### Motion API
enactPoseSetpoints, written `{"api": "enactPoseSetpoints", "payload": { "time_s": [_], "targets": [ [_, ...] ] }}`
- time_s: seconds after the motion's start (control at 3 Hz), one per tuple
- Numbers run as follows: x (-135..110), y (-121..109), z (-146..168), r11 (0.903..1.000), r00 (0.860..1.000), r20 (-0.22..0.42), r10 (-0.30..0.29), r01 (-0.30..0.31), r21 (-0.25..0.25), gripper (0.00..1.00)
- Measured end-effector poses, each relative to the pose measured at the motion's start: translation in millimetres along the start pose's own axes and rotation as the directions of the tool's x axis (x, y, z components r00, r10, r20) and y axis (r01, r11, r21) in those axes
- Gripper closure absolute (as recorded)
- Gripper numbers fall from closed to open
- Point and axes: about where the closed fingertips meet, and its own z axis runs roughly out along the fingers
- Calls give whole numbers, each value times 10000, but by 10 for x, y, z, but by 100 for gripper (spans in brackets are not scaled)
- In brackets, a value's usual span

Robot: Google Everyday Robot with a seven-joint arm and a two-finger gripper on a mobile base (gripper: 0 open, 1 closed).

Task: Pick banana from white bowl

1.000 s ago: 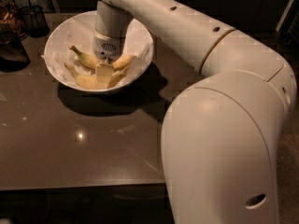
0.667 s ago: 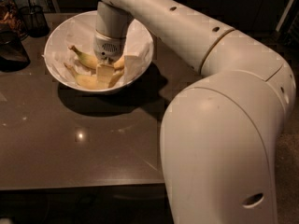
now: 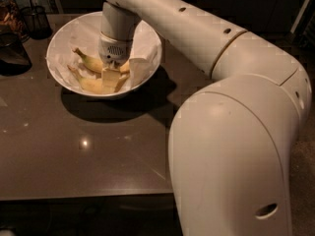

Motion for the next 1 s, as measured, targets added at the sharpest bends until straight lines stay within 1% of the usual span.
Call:
{"api": "enactPoseSetpoints", "payload": {
  "time_s": [0.33,0.67,1.0],
  "targets": [
    [-30,5,-48,9996,10000,17,-64,63,259,100],
    [-90,162,-275,9952,9992,-283,-265,290,931,100],
    [-188,411,-557,9855,9958,-714,-572,677,1556,100]
  ]
}}
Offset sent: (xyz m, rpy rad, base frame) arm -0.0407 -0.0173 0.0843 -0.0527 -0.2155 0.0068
